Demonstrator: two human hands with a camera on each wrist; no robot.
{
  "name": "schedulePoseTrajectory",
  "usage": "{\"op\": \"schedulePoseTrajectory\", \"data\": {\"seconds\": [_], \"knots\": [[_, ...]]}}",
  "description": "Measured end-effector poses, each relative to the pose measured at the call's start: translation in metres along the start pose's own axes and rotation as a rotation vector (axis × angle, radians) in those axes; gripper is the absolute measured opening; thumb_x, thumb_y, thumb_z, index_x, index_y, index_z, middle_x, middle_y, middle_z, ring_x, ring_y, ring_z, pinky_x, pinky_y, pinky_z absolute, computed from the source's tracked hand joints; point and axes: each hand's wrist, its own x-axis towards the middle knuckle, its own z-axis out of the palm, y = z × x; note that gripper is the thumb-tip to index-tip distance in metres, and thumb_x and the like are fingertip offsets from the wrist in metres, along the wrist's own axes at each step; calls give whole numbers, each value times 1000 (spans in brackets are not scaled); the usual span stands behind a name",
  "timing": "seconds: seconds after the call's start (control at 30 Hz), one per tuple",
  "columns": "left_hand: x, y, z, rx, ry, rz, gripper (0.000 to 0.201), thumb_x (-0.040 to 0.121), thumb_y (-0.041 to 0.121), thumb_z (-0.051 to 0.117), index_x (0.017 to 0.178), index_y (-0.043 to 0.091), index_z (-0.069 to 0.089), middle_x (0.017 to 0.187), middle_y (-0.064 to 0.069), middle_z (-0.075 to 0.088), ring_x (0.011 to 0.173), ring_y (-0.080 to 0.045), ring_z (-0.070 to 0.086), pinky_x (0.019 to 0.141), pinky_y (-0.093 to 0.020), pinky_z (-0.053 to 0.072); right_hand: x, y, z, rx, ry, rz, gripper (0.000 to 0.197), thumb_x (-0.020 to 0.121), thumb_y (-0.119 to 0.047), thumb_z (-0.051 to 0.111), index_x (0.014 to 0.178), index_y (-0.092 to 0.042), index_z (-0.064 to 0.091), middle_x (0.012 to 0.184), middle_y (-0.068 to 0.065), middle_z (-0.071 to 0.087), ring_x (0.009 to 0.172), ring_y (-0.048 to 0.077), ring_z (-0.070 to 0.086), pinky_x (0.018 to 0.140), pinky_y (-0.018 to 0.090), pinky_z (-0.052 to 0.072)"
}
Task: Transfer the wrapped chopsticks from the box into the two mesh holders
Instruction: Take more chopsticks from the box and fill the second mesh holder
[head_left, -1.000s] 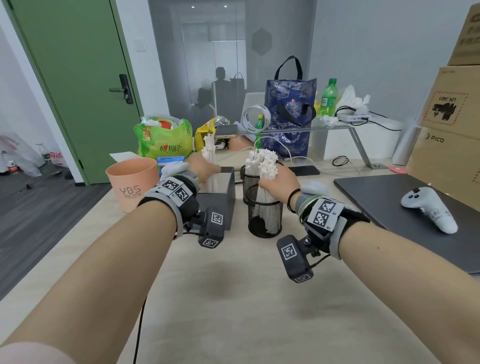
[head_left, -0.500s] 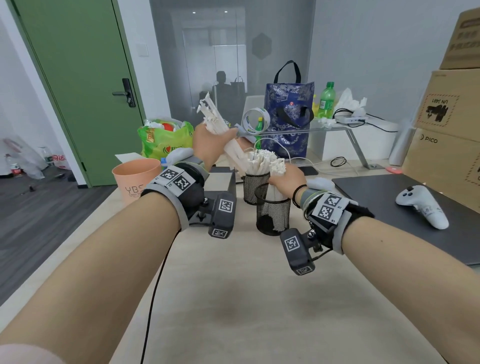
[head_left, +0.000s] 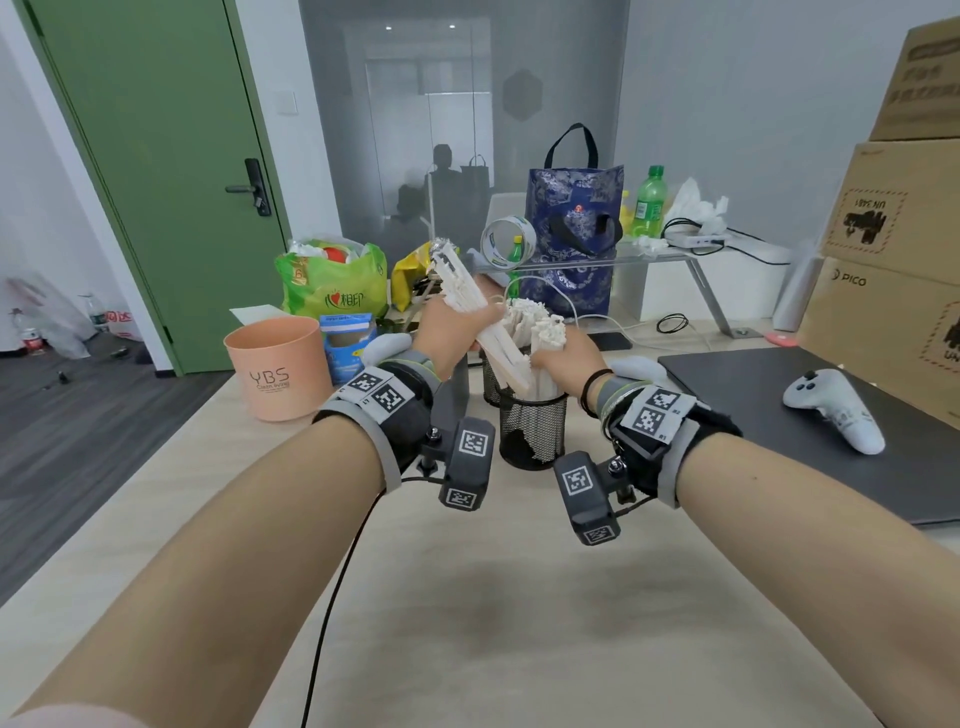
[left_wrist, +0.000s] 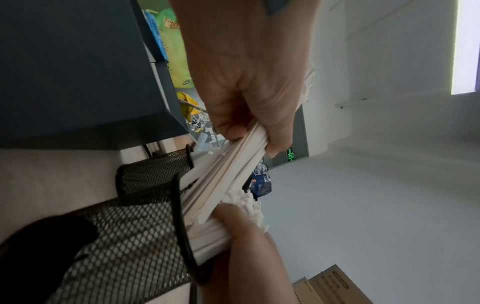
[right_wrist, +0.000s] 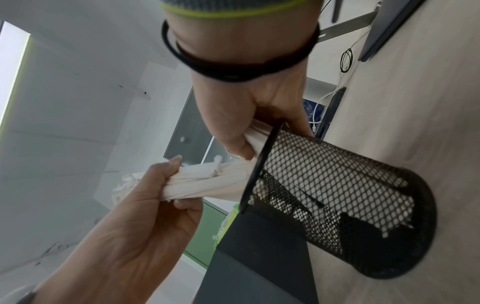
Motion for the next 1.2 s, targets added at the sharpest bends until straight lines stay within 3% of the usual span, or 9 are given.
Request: {"op": "schedulePoseTrajectory", "data": {"seconds": [0.2,0.3,0.4,0.5,0.57,0.77,0.9,0.97,1.2], "knots": [[-6,-12,13,175,-109,47,9,79,13,72,79,11,63,77,-4,64,73,-17,59,68,-32,51,-2,-2,-1,-19,-37,-17,31,77,-8,60,107,0,65,107,17,67,100,28,61,89,40,49],[-9,-12,17,290,-209,98,25,81,13,70,105,6,66,91,0,64,83,-12,58,63,-14,46,-4,0,-4,52,-94,-50,25,79,-6,60,102,-6,67,102,12,67,97,25,60,85,34,50],[-7,-13,18,438,-310,20,37,81,24,70,114,8,62,102,1,60,99,-16,55,72,-15,43,-9,6,-11,53,-195,-59,33,80,-4,61,111,-14,62,100,3,60,94,19,54,75,21,48],[0,-12,14,468,-293,47,18,82,27,69,87,16,55,73,8,44,71,-9,44,59,-18,32,-10,13,-15,16,-295,74,32,80,-18,66,108,-27,53,105,0,57,99,19,53,82,39,53],[1,-9,14,400,-263,71,18,83,25,69,91,16,56,77,8,46,68,-4,43,58,-14,32,-10,13,-21,8,-319,94,33,80,-21,67,110,-22,54,109,2,57,104,20,54,85,43,53],[-8,-11,24,500,-212,436,63,86,27,62,140,8,37,140,-8,46,132,-21,43,112,-35,34,-13,11,-25,-35,-393,106,51,81,-21,62,130,-14,46,131,8,53,122,23,50,86,42,55],[-12,-11,34,859,-436,421,45,99,17,41,143,4,38,150,-13,38,141,-25,35,117,-33,24,-15,14,-20,-87,-379,101,45,85,-13,57,129,-10,45,116,6,51,112,23,50,83,44,56],[-10,-10,34,955,-365,483,45,100,18,39,143,5,38,151,-12,37,142,-26,32,117,-35,23,-16,16,-20,-115,-393,95,48,86,-14,57,131,-9,42,118,6,49,114,25,50,82,45,56],[-12,-12,33,889,-466,402,64,95,43,41,149,11,26,157,-8,28,146,-22,26,120,-38,20,-23,15,-24,-161,-433,102,52,87,-28,60,135,-17,42,127,1,49,124,23,47,83,48,55]]}}
